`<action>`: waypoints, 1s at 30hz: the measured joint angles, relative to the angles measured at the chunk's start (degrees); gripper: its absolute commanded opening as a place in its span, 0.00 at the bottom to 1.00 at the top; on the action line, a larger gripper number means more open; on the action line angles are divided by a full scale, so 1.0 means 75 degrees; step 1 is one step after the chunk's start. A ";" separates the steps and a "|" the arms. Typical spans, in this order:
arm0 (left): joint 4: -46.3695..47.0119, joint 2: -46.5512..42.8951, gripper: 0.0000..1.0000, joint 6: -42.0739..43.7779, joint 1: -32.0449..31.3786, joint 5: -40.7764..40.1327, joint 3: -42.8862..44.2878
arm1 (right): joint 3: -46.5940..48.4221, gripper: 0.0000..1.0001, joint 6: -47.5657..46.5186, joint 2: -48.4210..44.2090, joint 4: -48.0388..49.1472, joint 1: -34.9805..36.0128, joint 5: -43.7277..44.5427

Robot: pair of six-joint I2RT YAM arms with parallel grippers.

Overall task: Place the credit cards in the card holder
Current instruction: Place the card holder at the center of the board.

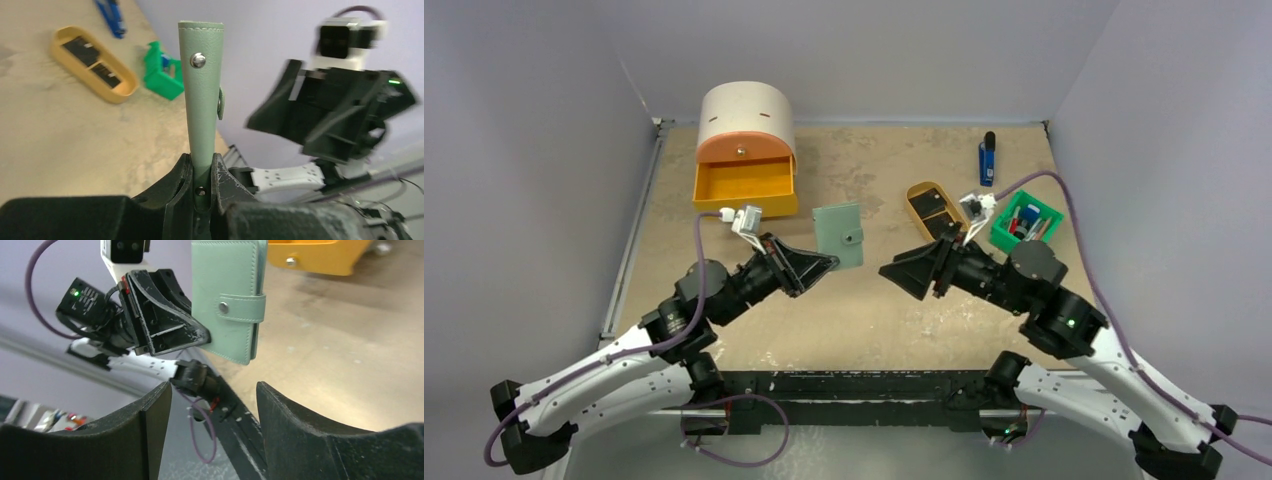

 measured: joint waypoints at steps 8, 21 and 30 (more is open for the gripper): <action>-0.1679 0.1711 0.00 -0.0114 0.0000 -0.1102 0.0350 | 0.0944 0.61 -0.0597 -0.0428 -0.3302 0.0000 0.2343; -0.1390 0.6508 0.00 -0.0283 0.0000 -0.1300 0.1332 | -0.0274 0.60 -0.0189 -0.0793 -0.4229 0.0000 0.3724; -0.0664 0.7388 0.00 -0.0717 0.0000 -0.1090 0.1475 | -0.0621 0.59 -0.0189 -0.0711 -0.4001 0.0000 0.3599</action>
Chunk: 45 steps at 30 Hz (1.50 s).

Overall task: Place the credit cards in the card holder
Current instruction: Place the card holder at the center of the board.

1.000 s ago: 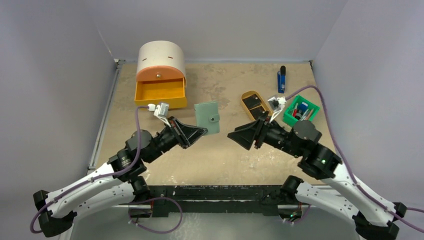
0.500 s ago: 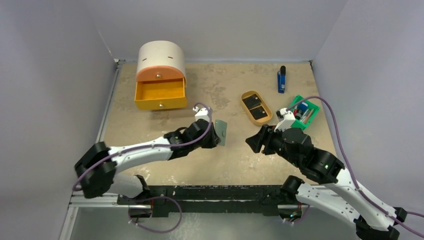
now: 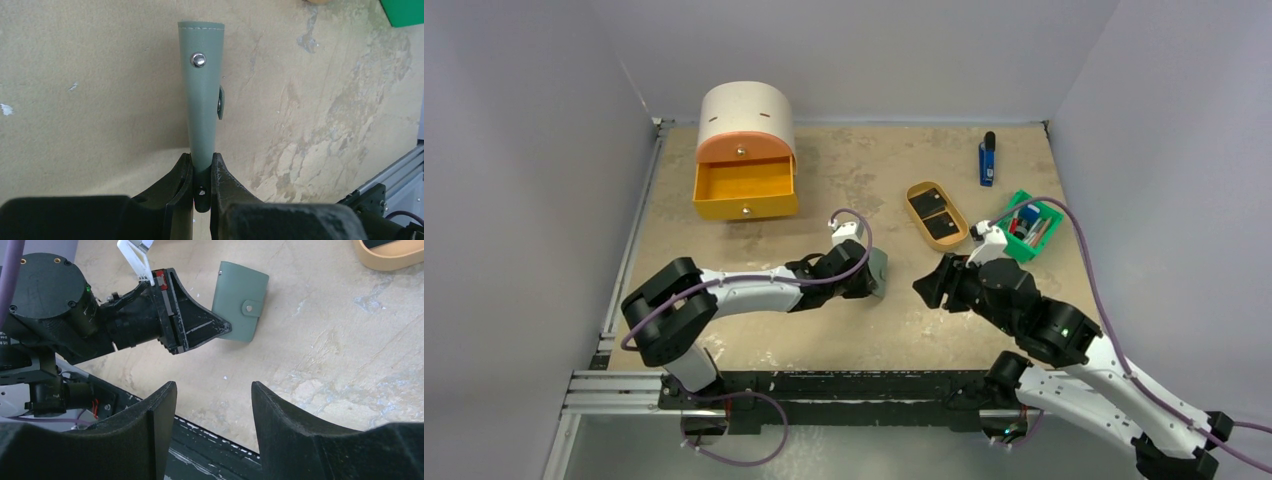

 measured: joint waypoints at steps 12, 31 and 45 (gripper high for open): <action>0.1606 -0.0015 0.00 -0.0935 0.0248 0.0822 -0.0790 | -0.0210 0.58 0.0029 0.0166 0.0449 0.0000 -0.0256; 0.1384 0.0236 0.20 -0.1326 0.0373 0.0944 -0.0752 | -0.0300 0.59 0.0137 0.0323 0.0501 0.0000 -0.0420; 0.0562 0.0233 0.23 -0.1250 0.0370 0.0525 -0.0586 | -0.0300 0.59 0.0108 0.0481 0.0615 0.0000 -0.0536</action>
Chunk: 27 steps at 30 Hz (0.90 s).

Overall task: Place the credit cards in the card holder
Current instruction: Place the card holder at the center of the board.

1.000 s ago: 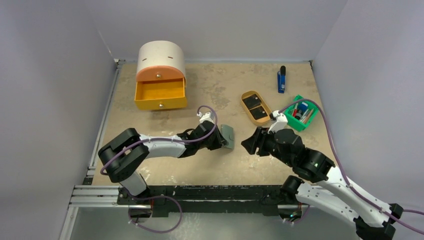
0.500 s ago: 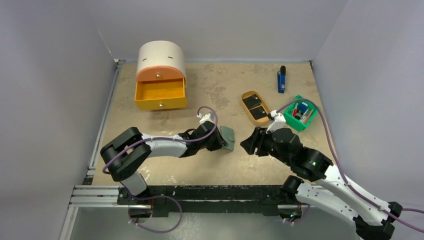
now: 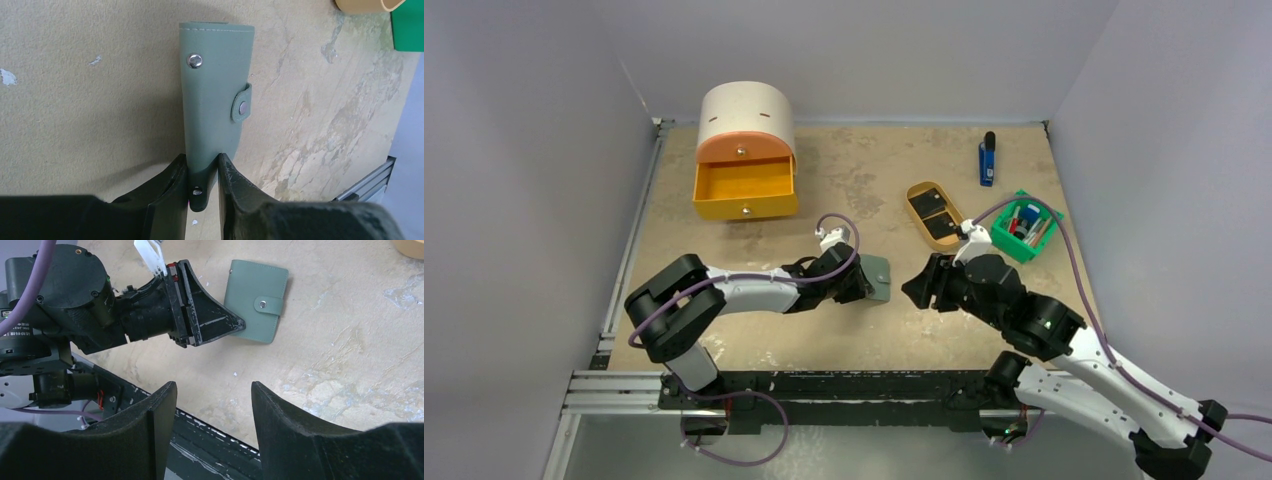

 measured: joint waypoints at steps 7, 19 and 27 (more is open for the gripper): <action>-0.0076 -0.0038 0.29 0.0125 0.0000 -0.0125 0.0003 | 0.0000 0.59 0.0000 0.0041 0.0061 0.0000 0.0000; -0.0662 -0.0137 0.38 0.0323 0.0003 -0.0574 0.0000 | 0.0000 0.59 0.0000 0.0047 0.0169 0.0000 0.0000; -0.0871 -0.0274 0.47 0.0411 0.0003 -0.0836 -0.0017 | 0.0000 0.59 0.0000 0.0038 0.0163 0.0000 0.0003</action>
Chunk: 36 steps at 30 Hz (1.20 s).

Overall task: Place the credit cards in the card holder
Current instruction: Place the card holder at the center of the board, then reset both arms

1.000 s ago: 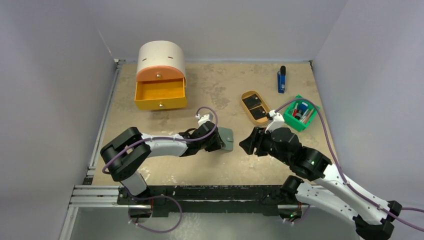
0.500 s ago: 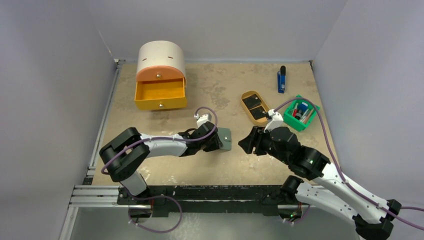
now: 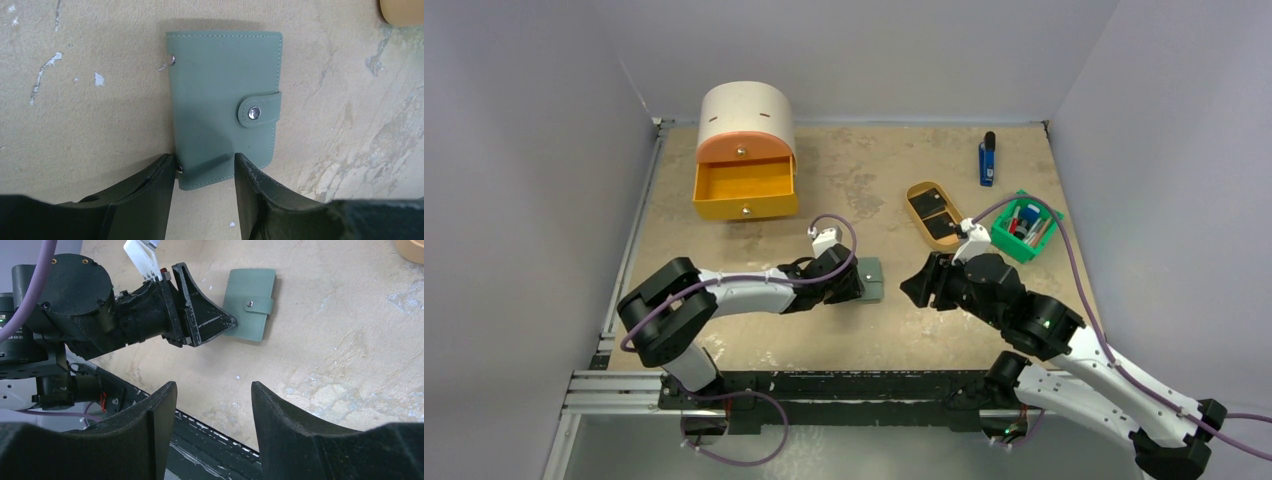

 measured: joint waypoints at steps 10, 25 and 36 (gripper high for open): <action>-0.0449 -0.0437 0.54 0.0125 0.0000 -0.0323 -0.0143 | 0.0000 0.59 0.0000 -0.0090 -0.0055 0.0000 0.0006; -0.3573 -0.3363 0.59 0.0807 0.0000 -0.2532 0.1466 | 0.1163 0.99 -0.0073 0.0347 -0.0527 0.0000 0.2031; -0.5697 -0.4164 0.62 0.2299 0.0000 -0.5077 0.4538 | 0.6889 0.99 -0.3378 0.4176 0.0338 0.0000 0.4307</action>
